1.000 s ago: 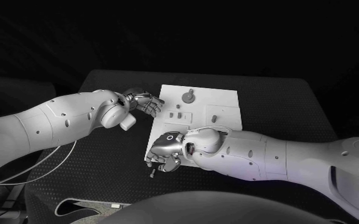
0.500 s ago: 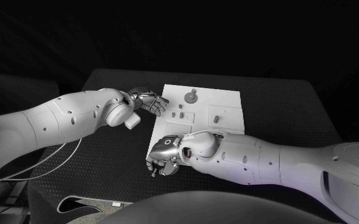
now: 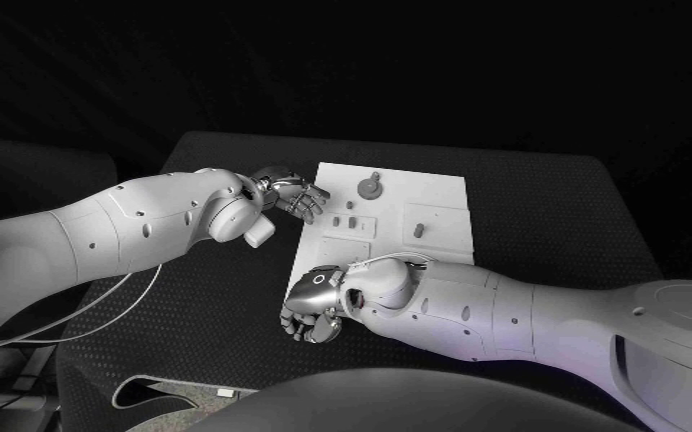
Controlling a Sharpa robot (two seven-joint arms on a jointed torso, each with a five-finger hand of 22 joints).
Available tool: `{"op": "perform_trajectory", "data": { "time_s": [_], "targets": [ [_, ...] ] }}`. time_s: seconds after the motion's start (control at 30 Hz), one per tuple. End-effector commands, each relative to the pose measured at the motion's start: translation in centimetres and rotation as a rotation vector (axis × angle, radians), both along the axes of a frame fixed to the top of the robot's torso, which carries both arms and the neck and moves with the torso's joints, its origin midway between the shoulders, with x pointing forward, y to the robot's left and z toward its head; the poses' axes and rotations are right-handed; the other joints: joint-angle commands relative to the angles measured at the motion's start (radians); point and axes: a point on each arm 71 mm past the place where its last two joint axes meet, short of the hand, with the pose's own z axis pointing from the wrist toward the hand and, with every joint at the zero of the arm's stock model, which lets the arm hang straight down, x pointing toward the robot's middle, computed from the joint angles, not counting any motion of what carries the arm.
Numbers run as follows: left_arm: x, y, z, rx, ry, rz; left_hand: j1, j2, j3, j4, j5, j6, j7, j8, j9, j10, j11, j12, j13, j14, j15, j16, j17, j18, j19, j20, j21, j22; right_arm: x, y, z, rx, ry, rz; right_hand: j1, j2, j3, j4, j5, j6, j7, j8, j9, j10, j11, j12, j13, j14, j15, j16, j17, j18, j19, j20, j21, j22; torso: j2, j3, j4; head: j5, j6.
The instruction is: Assemble the parts on the task board
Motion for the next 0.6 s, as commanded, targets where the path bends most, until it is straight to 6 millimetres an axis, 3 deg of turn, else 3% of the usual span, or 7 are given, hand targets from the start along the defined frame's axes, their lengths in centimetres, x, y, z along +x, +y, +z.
{"op": "perform_trajectory", "data": {
  "time_s": [0.03,0.13,0.43,0.6],
  "targets": [
    [0.02,-0.33,0.15,-0.015,0.002,-0.014,0.005,-0.003,0.005,0.003,-0.005,0.003,0.001,0.005,0.0,0.005,0.002,0.004,0.001,0.01,0.001,-0.006,0.002,-0.013,0.005,-0.001,0.002,0.002,-0.49,-0.05,-0.73,-0.061,0.01,0.025,-0.011,0.021,-0.011,0.002,0.004,0.017,0.009,0.003,-0.001,-0.002,0.012,0.003,-0.002,-0.001,0.008,0.003,-0.002,-0.002,-0.006,0.003,0.001,0.017,0.0,0.0003,-0.0002,0.001,0.0],
    [0.02,-0.32,0.15,-0.015,0.003,-0.015,0.005,-0.003,0.005,0.003,-0.005,0.003,0.001,0.005,-0.001,0.005,0.002,0.004,0.001,0.01,0.001,-0.006,0.002,-0.013,0.005,-0.001,0.002,0.002,-0.52,-0.08,-0.82,-0.073,0.012,0.029,-0.016,0.035,-0.013,0.001,0.004,0.024,0.014,0.006,-0.001,-0.004,0.016,0.002,-0.002,-0.003,0.012,0.002,-0.002,-0.002,-0.008,0.004,0.0,0.017,0.0,0.0006,-0.0009,0.003,0.0],
    [0.02,-0.53,0.18,-0.015,0.007,-0.021,0.004,-0.003,0.005,0.003,-0.005,0.002,0.002,0.005,-0.001,0.004,0.003,0.003,0.001,0.01,0.001,-0.007,0.002,-0.014,0.005,-0.001,0.002,0.002,-0.55,0.08,-1.22,-0.139,0.018,0.037,-0.059,0.116,-0.023,0.006,0.007,0.038,0.021,0.005,-0.021,-0.025,0.025,-0.001,-0.005,-0.024,0.022,0.0,-0.004,-0.002,-0.029,0.017,-0.009,0.017,0.0,0.0006,-0.0004,0.003,0.0],
    [0.02,-0.5,0.19,-0.013,0.009,-0.021,0.004,-0.004,0.005,0.003,-0.005,0.001,0.002,0.004,-0.001,0.003,0.003,0.003,0.001,0.01,0.001,-0.007,0.002,-0.014,0.005,-0.002,0.002,0.002,-0.59,0.01,-1.39,-0.167,0.022,0.043,-0.074,0.136,-0.019,0.007,0.007,0.03,0.025,-0.001,-0.032,-0.035,0.029,-0.002,-0.006,-0.036,0.026,0.0,-0.005,-0.002,-0.04,0.022,-0.012,0.018,0.0,0.0007,-0.0012,0.005,0.0]
  ]
}}
